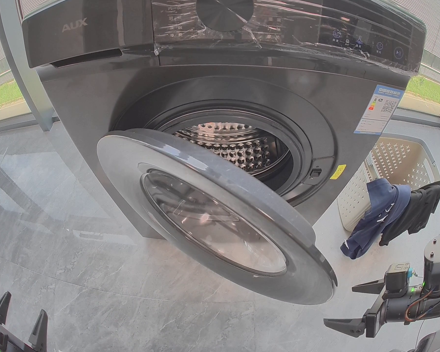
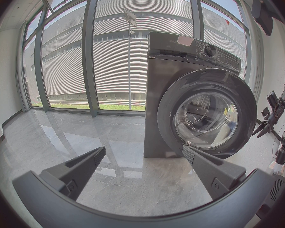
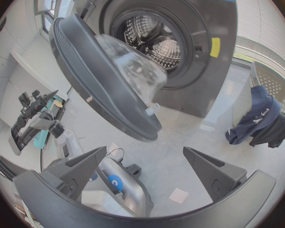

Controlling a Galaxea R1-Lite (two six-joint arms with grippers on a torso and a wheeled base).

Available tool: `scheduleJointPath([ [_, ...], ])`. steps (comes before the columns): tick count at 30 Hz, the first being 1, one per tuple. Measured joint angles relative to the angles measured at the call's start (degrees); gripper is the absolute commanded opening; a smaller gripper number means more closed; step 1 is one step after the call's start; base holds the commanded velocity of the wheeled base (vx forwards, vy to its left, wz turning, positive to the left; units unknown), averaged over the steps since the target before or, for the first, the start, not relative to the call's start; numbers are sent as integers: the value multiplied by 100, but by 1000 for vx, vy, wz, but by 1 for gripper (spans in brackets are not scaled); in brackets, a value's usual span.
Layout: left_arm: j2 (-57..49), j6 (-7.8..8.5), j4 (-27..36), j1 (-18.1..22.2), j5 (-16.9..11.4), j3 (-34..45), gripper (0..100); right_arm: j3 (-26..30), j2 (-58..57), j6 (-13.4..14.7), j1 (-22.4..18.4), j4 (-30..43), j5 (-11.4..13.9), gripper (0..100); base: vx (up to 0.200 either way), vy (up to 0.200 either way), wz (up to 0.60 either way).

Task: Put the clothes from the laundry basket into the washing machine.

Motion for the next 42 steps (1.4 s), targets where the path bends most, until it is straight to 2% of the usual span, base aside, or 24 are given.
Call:
scheduleJointPath([
  [4, 0, 0, 0, -2, 0, 0, 100, 69, -96, -128, -557, 88, -7, 100, 0, 0, 0],
  [8, 0, 2, 0, -2, 0, 0, 100, -236, -48, -249, -1250, 121, 0, 100, 0, 0, 0],
  [11, 0, 2, 0, -2, -1, 0, 100, -596, 132, -285, -1547, 123, 4, 100, 0, 0, 0],
  [14, 0, 2, 0, -2, -1, 0, 100, -898, 405, -293, -1657, 124, 6, 100, 0, 0, 0],
  [21, 0, 2, 0, -2, 0, 0, 100, -1207, 883, -224, -1425, 124, 20, 100, 0, 0, 0],
  [28, 0, 0, 0, -2, -1, 0, 100, -995, 962, 13, -740, 127, 6, 100, 0, 0, 0],
  [32, 0, 0, 0, 0, -1, 0, 100, -830, 747, 343, -371, 132, 33, 100, 0, 0, 0],
  [35, 0, 0, 0, -2, -1, 0, 100, -800, 573, 534, -285, 127, 15, 100, 0, 0, 0],
  [42, 0, 2, 0, -2, 0, 0, 100, -1147, 725, 594, -430, 121, -30, 100, 0, 0, 0],
])
